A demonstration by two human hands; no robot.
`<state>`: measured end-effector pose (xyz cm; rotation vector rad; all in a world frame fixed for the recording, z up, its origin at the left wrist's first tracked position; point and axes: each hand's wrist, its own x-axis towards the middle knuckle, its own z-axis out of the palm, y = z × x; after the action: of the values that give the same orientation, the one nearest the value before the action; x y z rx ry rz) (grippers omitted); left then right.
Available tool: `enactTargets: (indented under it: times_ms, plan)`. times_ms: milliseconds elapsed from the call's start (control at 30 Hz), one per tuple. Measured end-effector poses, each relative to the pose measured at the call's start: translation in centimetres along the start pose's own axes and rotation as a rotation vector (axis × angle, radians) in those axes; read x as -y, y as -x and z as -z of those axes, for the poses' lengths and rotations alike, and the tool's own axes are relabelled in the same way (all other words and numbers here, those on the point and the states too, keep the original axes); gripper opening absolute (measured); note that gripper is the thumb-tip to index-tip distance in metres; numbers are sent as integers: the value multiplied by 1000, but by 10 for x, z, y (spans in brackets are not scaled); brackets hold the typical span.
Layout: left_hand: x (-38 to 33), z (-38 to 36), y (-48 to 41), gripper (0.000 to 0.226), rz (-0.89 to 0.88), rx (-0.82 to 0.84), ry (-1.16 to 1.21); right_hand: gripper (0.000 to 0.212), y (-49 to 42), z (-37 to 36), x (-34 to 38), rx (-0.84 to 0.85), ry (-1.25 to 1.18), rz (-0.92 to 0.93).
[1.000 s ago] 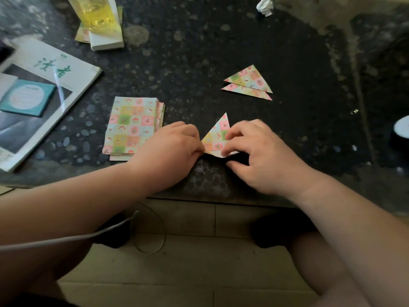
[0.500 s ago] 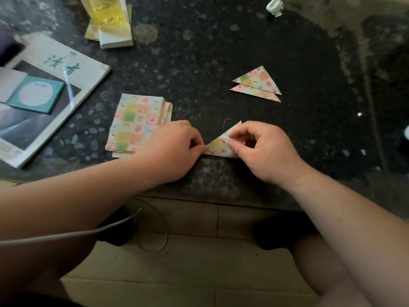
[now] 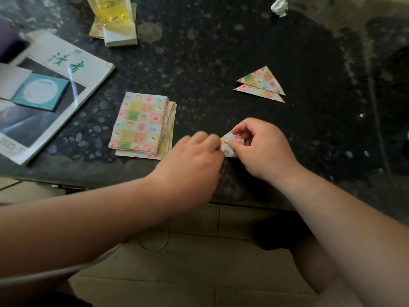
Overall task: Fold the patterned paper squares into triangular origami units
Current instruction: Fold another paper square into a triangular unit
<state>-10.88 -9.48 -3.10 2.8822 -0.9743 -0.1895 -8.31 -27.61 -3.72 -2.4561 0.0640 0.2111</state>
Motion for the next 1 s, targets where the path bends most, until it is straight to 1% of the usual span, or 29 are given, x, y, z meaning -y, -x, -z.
enactTargets:
  times_ms: [67, 133, 233, 433, 533, 633, 767, 867, 1000]
  plan:
    - [-11, -3, 10, 61, -34, 71, -31, 14, 0, 0, 0, 6, 10, 5]
    - [-18, -5, 16, 82, -33, 105, -70, 13, 1, 0, 0, 9, 29, 3]
    - [-22, -2, 19, 94, -11, 131, -58, 12, 1, -1, 1, 11, 34, -1]
    - [-28, -5, 18, 100, 8, 119, -138, 9, -1, -1, 3, 31, 37, -6]
    - [-29, -4, 16, 101, 9, 144, -157, 10, -3, 5, 5, 78, 59, -19]
    - [-30, -1, 16, 101, 46, 142, -162, 11, -6, 15, 5, 143, 114, -37]
    - [-31, 0, 14, 101, 56, 143, -189, 16, -9, 27, 4, 193, 103, -112]
    - [-28, -2, 13, 99, 47, 117, -193, 23, -10, 32, 5, 220, 147, -164]
    - [-29, -5, 10, 102, 35, 116, -201, 33, -11, 42, 10, 339, 185, -324]
